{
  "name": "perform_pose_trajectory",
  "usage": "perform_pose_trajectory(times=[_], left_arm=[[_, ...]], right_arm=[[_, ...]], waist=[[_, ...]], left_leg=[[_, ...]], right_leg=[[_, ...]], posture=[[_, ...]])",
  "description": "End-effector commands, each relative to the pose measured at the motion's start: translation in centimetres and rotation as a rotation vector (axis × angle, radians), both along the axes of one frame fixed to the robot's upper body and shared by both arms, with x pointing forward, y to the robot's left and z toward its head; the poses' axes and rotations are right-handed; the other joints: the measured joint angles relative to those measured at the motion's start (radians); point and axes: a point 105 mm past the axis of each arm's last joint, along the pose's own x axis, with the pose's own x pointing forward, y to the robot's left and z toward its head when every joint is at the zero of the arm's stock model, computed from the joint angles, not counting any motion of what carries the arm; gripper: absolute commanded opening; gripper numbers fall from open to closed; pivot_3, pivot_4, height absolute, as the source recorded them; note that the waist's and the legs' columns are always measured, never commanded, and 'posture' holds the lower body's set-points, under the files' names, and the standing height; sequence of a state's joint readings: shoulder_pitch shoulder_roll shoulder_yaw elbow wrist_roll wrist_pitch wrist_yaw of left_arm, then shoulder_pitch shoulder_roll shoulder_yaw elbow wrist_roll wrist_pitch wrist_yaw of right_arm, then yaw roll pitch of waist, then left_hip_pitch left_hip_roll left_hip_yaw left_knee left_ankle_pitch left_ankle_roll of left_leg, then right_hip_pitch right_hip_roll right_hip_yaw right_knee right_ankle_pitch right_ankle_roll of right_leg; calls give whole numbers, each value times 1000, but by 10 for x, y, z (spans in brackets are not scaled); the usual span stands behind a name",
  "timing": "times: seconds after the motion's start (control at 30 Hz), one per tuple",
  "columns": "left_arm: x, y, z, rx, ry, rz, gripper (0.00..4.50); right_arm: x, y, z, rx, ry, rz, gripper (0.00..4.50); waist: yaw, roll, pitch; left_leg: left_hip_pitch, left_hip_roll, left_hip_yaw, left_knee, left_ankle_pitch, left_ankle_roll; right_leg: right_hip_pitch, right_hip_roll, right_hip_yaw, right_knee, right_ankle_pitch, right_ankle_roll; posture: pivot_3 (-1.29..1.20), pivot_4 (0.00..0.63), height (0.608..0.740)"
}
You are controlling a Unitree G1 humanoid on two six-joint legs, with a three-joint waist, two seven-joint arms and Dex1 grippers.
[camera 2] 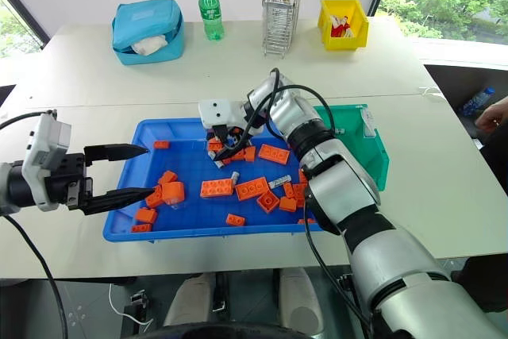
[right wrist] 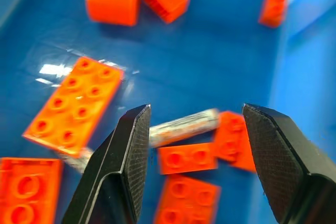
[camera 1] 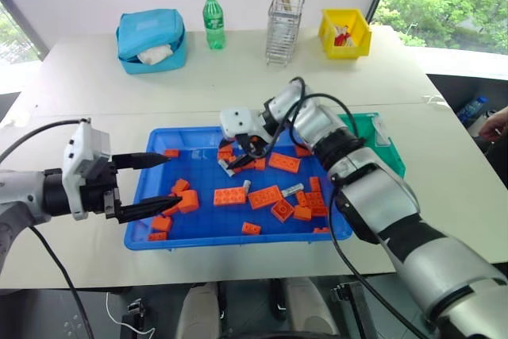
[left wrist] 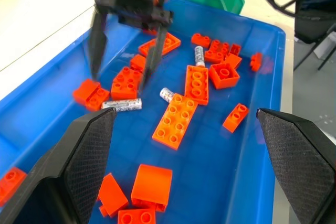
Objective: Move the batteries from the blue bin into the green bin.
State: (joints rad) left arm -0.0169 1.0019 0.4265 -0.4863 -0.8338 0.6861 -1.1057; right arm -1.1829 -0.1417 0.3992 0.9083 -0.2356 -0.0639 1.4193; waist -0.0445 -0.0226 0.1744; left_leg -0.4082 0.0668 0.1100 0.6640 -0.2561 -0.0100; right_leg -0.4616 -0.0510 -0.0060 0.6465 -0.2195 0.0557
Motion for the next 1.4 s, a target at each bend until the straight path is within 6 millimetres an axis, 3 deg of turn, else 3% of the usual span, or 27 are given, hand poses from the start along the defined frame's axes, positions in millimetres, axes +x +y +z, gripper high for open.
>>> perform_pose_trajectory(times=[0.03,0.23,0.7,0.93,1.13,1.4], left_arm=[[1,-8,6,5,-37,-37,4500],[6,-14,8,-6,-51,-41,4500],[6,-16,6,-21,-60,-16,4500],[7,-16,4,-22,-48,-20,4500],[-1,3,-9,54,30,-24,4500],[3,9,-6,67,10,-14,4500]], right_arm=[[-4,10,9,22,-48,23,2810],[-3,13,-3,-7,-80,-2,2810],[10,-12,-24,-188,-139,-40,2810],[1,12,-11,-105,-40,-51,2810],[-16,23,0,-71,24,-5,2810],[-5,22,-13,-110,-23,-95,2810]], waist=[[0,0,0],[-1,0,0],[-1,-1,0],[-1,-1,0],[-1,-1,0],[1,-1,0]], left_leg=[[0,0,0,0,0,0],[0,0,0,0,0,0],[0,0,-1,0,0,0],[0,0,-1,0,0,0],[0,0,-1,0,0,0],[0,0,-1,0,0,0]], right_leg=[[0,0,0,0,0,0],[0,1,0,0,0,0],[0,1,0,0,0,0],[0,1,0,0,0,0],[0,1,0,0,0,0],[0,1,-1,0,-1,-2]], posture=[[0,150,736],[0,150,736],[0,150,736],[0,150,736],[0,150,736],[0,150,736]])
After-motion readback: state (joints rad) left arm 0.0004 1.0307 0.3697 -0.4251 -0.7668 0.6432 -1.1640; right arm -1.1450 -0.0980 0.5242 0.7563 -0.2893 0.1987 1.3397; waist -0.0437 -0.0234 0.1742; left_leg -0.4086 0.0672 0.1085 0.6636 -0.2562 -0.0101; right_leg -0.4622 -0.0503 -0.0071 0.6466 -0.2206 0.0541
